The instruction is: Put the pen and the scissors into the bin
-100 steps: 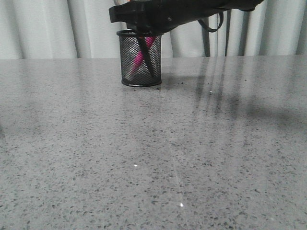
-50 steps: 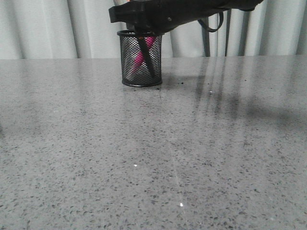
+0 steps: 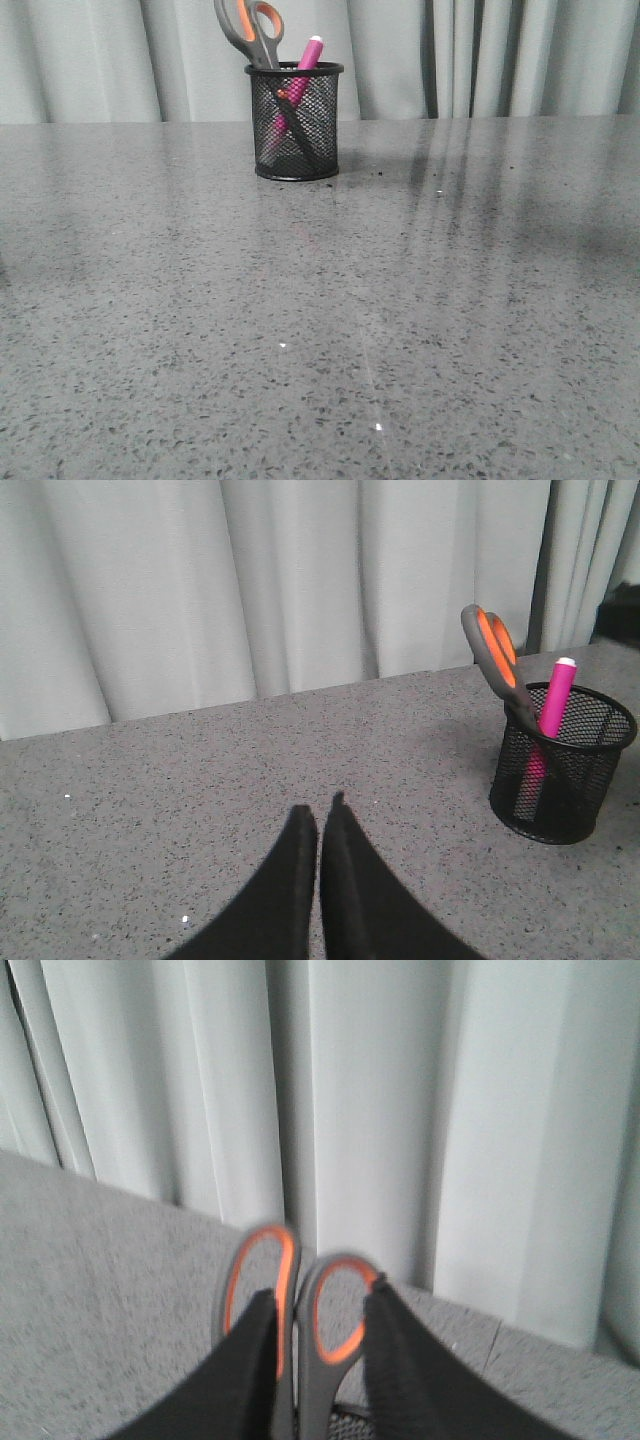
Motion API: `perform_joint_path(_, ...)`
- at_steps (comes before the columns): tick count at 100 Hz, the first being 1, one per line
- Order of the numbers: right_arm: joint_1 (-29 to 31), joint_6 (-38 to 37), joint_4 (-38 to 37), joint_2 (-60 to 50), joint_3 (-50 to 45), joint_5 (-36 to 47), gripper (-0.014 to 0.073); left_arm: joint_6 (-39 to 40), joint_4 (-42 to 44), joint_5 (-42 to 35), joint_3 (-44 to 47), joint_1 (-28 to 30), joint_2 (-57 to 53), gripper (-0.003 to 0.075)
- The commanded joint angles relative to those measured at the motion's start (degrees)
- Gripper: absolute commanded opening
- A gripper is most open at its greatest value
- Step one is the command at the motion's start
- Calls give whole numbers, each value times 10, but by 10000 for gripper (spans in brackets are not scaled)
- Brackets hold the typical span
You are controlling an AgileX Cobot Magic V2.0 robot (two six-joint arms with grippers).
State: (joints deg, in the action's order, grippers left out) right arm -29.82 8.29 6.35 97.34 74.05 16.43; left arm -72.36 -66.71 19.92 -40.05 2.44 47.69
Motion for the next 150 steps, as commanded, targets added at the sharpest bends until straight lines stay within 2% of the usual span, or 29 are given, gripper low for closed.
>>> perform_joint_path(1,9,5,-2,-88,18,-15,26,7,-16,-15,-17,2,-4,-19)
perform_joint_path(8,20,5,-7,-136,17,-87,-77,7,-4,-15,-17,2,-4,-19)
perform_joint_path(16,35,6,-36,-188,4,-139,-57,6,8,-15,-17,2,-4,-19)
perform_joint_path(23,46,6,-64,-240,-34,-121,-57,6,9,-15,-16,2,-9,-19)
perform_joint_path(47,74,6,-64,-427,-231,-81,-57,-7,-32,-48,39,2,-67,-19)
perform_joint_path(67,74,6,-64,-597,-429,-53,-57,-105,-133,-46,139,2,-177,-19)
perform_joint_path(87,74,6,-64,-756,-574,-53,-56,-121,-197,-45,244,2,-316,-19)
perform_joint_path(111,74,6,-40,-875,-643,-80,-57,-121,-205,-52,307,2,-450,-19)
perform_joint_path(150,74,6,-40,-885,-652,-75,-58,-121,-209,-45,308,2,-459,-19)
